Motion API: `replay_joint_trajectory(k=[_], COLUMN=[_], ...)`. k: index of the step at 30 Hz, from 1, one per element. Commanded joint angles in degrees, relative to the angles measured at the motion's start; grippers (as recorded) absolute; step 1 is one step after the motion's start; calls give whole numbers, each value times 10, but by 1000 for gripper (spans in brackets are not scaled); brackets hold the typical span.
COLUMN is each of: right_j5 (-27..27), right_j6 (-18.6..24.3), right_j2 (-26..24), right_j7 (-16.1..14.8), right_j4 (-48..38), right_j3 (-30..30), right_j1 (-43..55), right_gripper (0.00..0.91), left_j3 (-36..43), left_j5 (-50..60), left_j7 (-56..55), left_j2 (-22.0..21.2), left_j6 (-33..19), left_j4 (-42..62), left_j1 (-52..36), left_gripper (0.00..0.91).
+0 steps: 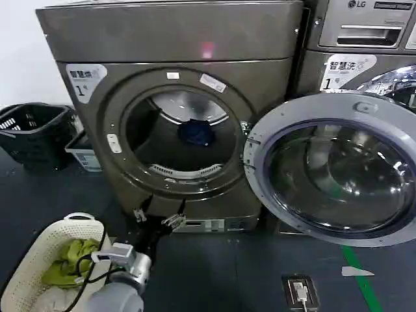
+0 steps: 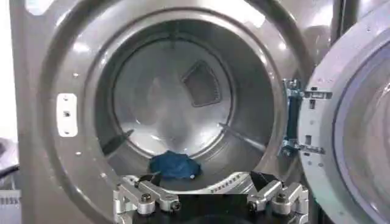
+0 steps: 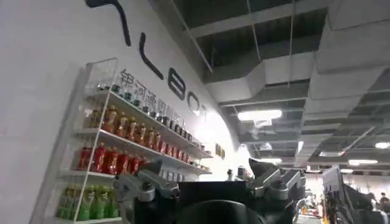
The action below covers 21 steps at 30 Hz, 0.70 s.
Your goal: Grasp the clothes from the dryer.
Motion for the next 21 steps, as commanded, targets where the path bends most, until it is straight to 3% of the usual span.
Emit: replay_joint_trajectory(k=[1, 4, 21], right_j5=[1, 12, 22], right_j6=[8, 39, 97], right_j2=[0, 0, 3], right_j7=[-3, -4, -21], right_j4=[0, -2, 0], right_j3=[-2, -5, -15], right_j1=[1, 0, 1], right_gripper=[907, 907, 907], left_j3=[1, 1, -13], left_j5=[2, 7, 15], left_j7=[0, 3, -3], left_j2=[-1, -1, 0], left_j6=[-5, -10, -17], left_j4=[2, 3, 7], left_j1=[-1, -2, -7], left_gripper=[907, 907, 907])
